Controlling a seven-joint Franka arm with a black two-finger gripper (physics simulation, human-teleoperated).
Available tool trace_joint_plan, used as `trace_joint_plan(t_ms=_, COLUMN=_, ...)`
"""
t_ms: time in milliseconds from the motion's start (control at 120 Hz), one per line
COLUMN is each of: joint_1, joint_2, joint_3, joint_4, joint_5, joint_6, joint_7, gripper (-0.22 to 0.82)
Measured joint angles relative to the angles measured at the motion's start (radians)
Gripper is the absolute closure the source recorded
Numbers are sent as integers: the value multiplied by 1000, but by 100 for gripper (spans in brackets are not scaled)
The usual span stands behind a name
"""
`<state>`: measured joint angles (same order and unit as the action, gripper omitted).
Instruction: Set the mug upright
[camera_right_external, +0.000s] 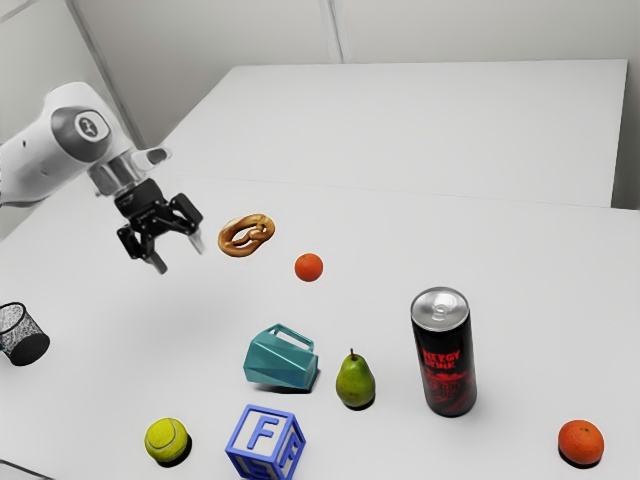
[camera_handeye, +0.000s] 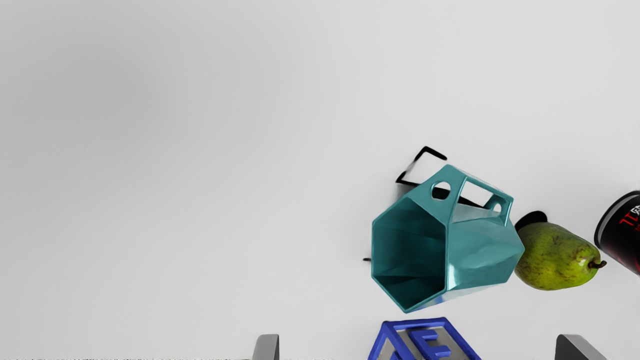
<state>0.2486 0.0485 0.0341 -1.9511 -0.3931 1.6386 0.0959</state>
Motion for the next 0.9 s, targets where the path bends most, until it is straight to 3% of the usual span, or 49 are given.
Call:
trace_joint_plan(t_ms=200, joint_1=-72, joint_2=68, joint_3=-7, joint_4=-80, joint_5=-111, joint_6=3, joint_7=3, gripper=0)
trace_joint_plan(t_ms=442, joint_1=-83, joint_2=92, joint_3=-12, joint_4=-181, joint_5=-226, joint_6=27, joint_7=5, gripper=0)
trace_joint_plan(t_ms=900, joint_1=-107, joint_2=166, joint_3=-66, joint_4=-204, joint_5=-364, joint_6=101, joint_7=6, gripper=0)
